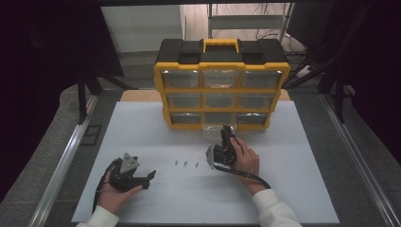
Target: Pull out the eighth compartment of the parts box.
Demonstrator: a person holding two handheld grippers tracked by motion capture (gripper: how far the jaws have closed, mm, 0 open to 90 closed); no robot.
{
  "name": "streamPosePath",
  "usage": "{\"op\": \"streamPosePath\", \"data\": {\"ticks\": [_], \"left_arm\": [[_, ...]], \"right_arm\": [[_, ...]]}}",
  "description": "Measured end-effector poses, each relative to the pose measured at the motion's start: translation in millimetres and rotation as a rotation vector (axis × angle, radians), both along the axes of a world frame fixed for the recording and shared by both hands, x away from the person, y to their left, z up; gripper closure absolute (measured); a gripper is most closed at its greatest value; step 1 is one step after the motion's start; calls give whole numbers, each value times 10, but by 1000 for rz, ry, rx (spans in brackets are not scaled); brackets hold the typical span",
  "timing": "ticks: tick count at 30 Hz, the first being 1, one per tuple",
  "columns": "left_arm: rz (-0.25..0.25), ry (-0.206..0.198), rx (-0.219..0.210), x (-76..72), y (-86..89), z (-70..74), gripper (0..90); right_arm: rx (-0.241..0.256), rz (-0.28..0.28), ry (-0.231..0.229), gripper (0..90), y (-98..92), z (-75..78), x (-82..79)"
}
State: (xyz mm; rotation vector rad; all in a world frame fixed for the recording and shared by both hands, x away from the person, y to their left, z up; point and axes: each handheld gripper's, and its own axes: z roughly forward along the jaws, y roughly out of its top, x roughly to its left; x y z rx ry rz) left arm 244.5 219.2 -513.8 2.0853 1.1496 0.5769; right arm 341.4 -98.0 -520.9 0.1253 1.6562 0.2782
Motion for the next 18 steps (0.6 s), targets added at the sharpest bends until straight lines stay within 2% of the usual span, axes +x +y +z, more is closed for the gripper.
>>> {"op": "streamPosePath", "data": {"ticks": [3, 18], "left_arm": [[-1, 1, 2, 0, 6, 1, 154], [-3, -1, 4, -3, 9, 6, 154]], "right_arm": [[17, 9, 4, 724, -2, 21, -17], [19, 14, 3, 729, -7, 24, -74]]}}
